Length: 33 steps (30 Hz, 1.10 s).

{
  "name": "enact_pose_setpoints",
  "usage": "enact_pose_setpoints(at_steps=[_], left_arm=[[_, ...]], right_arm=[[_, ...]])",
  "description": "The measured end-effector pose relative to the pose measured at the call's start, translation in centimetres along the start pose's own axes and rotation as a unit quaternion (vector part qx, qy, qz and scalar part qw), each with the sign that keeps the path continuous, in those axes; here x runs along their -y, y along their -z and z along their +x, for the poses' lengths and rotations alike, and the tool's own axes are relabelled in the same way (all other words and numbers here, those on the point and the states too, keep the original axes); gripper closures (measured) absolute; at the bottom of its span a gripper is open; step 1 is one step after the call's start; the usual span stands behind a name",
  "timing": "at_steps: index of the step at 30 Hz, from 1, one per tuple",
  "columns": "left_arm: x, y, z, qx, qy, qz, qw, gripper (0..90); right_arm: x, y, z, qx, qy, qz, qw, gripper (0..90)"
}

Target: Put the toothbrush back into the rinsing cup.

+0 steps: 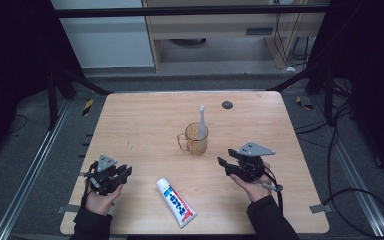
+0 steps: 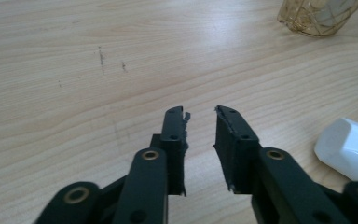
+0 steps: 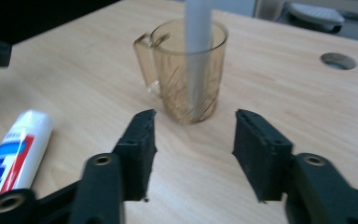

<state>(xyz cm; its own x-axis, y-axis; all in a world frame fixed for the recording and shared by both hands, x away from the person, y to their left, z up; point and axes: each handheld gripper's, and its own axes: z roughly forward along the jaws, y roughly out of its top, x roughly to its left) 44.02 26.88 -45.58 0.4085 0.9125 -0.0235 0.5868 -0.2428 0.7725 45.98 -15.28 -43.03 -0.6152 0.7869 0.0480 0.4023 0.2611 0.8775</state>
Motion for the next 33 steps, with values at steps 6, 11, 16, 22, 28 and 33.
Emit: enact_pose_setpoints(at_steps=[6,11,16,22,28,33], left_arm=[[0.6,0.3,-1.0,0.008,-0.002,0.012,0.9999,82.1],[1.1,0.3,-2.1,0.028,-0.002,0.023,0.9993,86.6],[1.5,0.4,-3.1,0.042,-0.005,0.03,0.9987,89.0],[1.9,0.3,-4.5,0.059,-0.018,0.039,0.9974,89.3],[2.0,-0.2,-6.1,0.075,-0.037,0.047,0.9953,89.3],[2.0,-0.7,-6.8,0.087,-0.045,0.056,0.9936,89.3]], right_arm=[[0.1,-0.1,1.3,-0.022,0.013,0.013,0.9996,63.5],[0.5,-1.0,2.7,-0.043,0.026,0.034,0.9982,73.1],[0.9,-1.8,3.7,-0.059,0.033,0.052,0.9964,78.7],[2.0,-2.8,5.1,-0.088,0.032,0.078,0.9925,84.8],[3.0,-3.7,6.2,-0.105,0.039,0.103,0.9884,86.3],[3.6,-4.1,6.9,-0.114,0.042,0.116,0.9858,86.8]])
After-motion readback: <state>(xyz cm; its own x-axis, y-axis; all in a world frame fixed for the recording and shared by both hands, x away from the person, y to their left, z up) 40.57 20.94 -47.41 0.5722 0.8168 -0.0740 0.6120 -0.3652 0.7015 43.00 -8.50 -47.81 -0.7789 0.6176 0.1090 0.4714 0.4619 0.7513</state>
